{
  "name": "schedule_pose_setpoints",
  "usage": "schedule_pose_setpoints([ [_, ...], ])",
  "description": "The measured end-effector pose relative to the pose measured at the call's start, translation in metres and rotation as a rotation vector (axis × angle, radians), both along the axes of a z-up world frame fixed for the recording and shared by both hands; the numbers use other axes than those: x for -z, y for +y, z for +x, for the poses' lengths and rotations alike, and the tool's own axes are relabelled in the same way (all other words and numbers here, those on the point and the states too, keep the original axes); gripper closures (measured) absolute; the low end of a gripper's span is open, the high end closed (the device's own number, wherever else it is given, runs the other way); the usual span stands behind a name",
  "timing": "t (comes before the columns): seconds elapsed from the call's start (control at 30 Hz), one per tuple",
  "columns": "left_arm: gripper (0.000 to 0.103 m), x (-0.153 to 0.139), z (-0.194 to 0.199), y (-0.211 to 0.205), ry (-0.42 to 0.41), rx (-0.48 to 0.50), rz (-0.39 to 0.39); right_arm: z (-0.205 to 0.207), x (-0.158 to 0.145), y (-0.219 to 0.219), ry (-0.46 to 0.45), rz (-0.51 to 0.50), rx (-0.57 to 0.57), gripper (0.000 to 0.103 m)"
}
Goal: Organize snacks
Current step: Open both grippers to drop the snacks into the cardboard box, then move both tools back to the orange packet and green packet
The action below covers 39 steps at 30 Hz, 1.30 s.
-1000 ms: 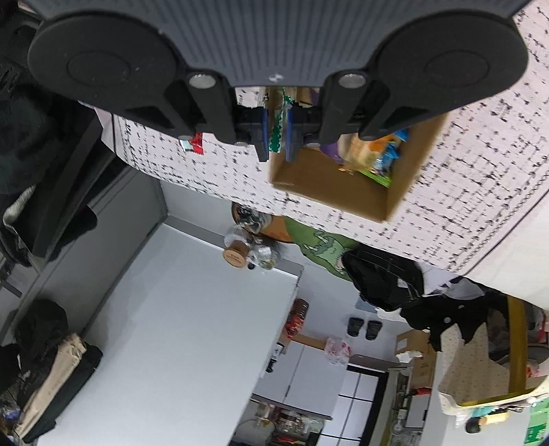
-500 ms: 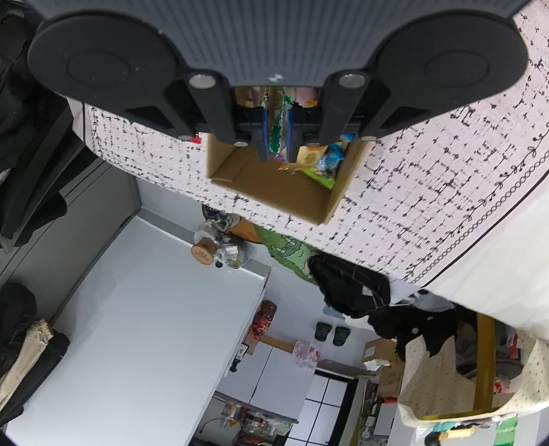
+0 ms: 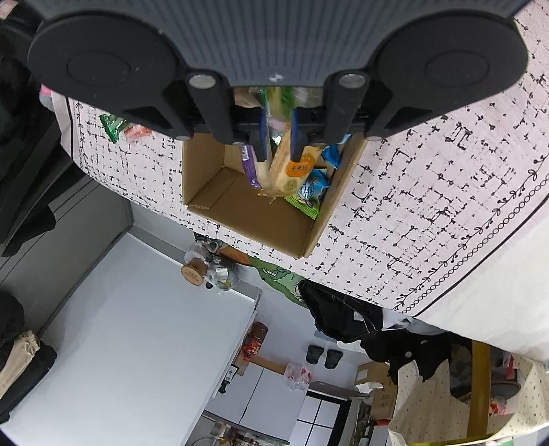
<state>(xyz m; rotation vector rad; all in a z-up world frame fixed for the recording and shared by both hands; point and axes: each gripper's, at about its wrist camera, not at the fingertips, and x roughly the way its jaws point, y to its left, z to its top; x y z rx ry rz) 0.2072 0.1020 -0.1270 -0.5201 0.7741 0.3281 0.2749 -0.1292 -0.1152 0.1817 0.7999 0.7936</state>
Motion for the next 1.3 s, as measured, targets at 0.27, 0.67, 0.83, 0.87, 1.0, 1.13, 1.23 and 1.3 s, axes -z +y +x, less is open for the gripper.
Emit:
schedule_pose_setpoints([
  [0.27,0.062,-0.005,0.003,-0.008,-0.005,0.008,0.024,0.003,0.003,-0.02,0.0,0.004,0.057,0.035],
  [0.67,0.031,-0.01,0.006,-0.029,0.021,0.031,0.053,0.0,0.006,-0.054,0.0,0.0,0.116,0.019],
  [0.83,0.021,-0.012,0.004,-0.044,0.031,0.043,0.082,0.0,0.008,-0.071,-0.003,-0.004,0.144,0.011],
  [0.87,0.02,-0.012,0.004,-0.047,0.035,0.047,0.085,0.001,0.009,-0.074,-0.003,-0.006,0.151,0.011],
  [1.0,0.018,-0.008,0.005,-0.059,0.047,0.066,0.086,0.002,0.011,-0.088,-0.003,-0.009,0.176,0.008],
  [1.13,0.008,-0.006,0.006,-0.071,0.045,0.087,0.095,0.003,0.014,-0.099,-0.004,-0.014,0.202,0.0],
  [1.23,0.0,-0.005,0.008,-0.08,0.04,0.099,0.11,0.004,0.016,-0.108,-0.004,-0.018,0.226,0.0],
  [1.3,0.0,-0.005,0.01,-0.084,0.037,0.109,0.108,0.005,0.019,-0.113,-0.002,-0.02,0.246,0.0],
])
